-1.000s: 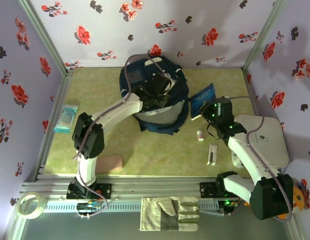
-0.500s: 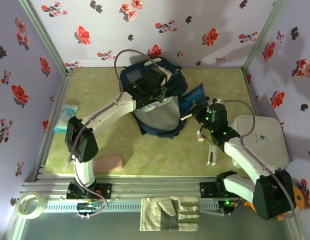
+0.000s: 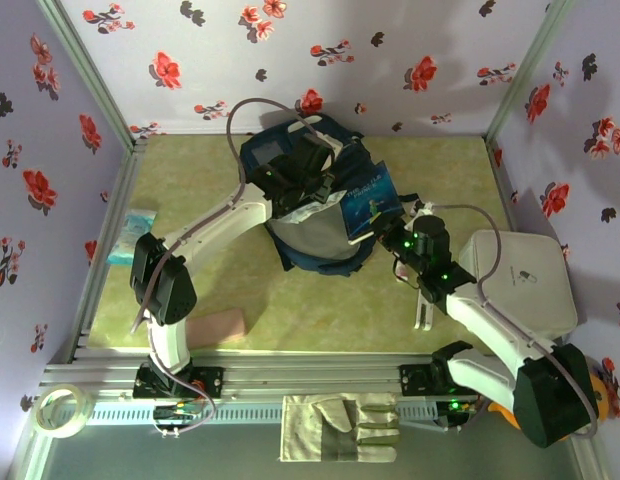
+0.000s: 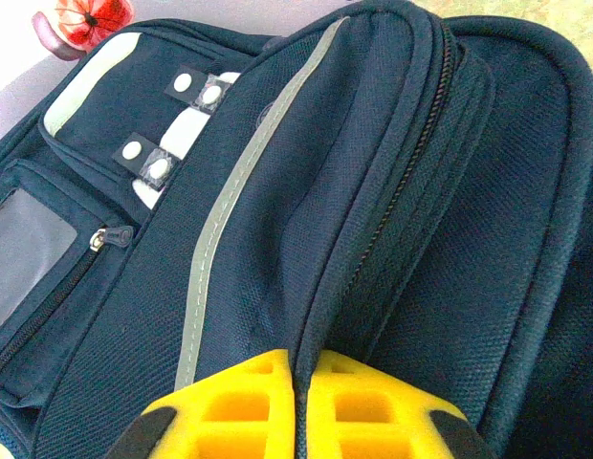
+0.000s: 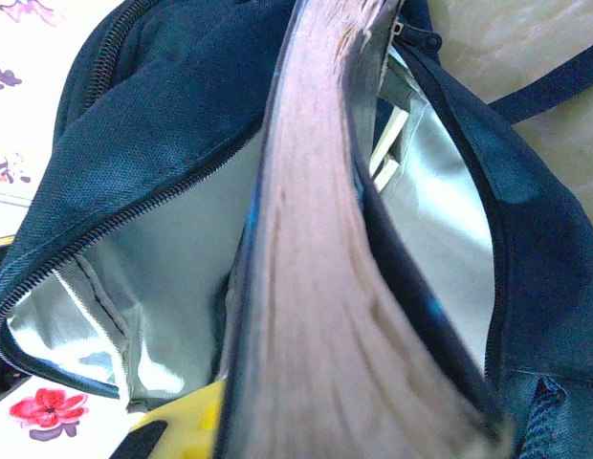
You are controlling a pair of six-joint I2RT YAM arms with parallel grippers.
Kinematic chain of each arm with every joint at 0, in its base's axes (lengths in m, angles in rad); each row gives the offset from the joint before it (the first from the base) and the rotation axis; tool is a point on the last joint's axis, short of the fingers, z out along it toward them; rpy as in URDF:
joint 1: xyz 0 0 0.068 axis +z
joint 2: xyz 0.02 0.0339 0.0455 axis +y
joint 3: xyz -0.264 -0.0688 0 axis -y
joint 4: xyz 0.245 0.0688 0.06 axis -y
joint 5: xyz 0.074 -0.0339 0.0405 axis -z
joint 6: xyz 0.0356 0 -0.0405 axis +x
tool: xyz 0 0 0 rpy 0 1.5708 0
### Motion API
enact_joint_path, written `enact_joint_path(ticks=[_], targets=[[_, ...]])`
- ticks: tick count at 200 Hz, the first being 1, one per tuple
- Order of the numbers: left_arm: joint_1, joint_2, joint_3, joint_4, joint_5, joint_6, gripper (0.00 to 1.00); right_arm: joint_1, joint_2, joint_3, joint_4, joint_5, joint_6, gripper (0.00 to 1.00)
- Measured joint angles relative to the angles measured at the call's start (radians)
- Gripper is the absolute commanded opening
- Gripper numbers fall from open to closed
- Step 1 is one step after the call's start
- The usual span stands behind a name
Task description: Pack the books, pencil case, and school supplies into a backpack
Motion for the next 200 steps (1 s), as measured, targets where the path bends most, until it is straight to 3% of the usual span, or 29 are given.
enact_joint_path(ticks=[90,133,200], targets=[[0.006,0.0,0.012,0.0,0.008,0.0,0.0,0.006,0.329,0.115,0.227,-0.149,0.091,0.11],[0.023,0.0,0.02,0.003,0.035,-0.016,0.0,0.008,0.573,0.234,0.362,-0.152,0.174,0.1],[0.054,0.0,0.019,0.009,0.084,-0.056,0.0,0.007,0.949,0.476,0.399,-0.144,0.306,0.1]])
